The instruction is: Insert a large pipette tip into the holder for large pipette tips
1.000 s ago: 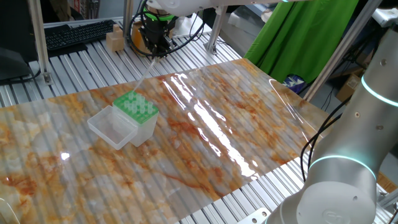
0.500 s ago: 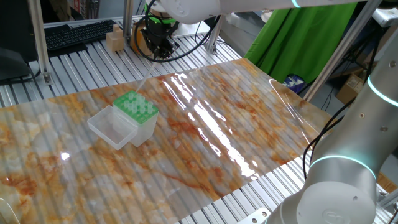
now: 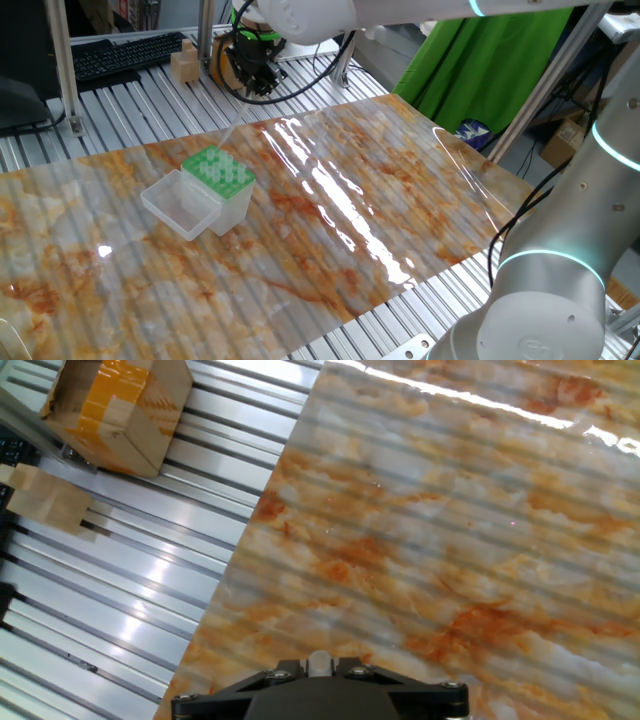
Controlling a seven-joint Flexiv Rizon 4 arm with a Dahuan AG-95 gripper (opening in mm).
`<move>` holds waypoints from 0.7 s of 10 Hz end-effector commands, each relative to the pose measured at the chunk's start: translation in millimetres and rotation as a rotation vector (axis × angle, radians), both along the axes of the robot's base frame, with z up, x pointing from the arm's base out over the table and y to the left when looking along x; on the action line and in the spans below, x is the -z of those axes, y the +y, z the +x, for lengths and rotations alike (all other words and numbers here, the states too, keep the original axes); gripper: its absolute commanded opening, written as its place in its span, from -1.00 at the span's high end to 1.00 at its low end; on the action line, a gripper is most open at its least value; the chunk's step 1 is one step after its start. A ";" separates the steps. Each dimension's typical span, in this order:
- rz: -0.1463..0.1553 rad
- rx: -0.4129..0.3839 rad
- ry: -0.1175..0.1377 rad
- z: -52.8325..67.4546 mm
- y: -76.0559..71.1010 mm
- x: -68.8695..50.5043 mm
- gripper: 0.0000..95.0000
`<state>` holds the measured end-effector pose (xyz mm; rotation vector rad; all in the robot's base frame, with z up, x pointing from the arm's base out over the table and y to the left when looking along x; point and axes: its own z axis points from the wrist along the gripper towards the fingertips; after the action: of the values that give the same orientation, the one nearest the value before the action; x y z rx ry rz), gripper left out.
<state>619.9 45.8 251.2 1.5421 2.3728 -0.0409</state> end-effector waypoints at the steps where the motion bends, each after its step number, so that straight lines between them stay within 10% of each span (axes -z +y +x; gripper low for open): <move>1: -0.002 0.002 -0.002 1.1 1.0 0.6 1.00; 7: -0.021 -0.022 -0.017 0.4 1.0 7.0 1.00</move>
<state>619.7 46.0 244.3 1.4970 2.3671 -0.0479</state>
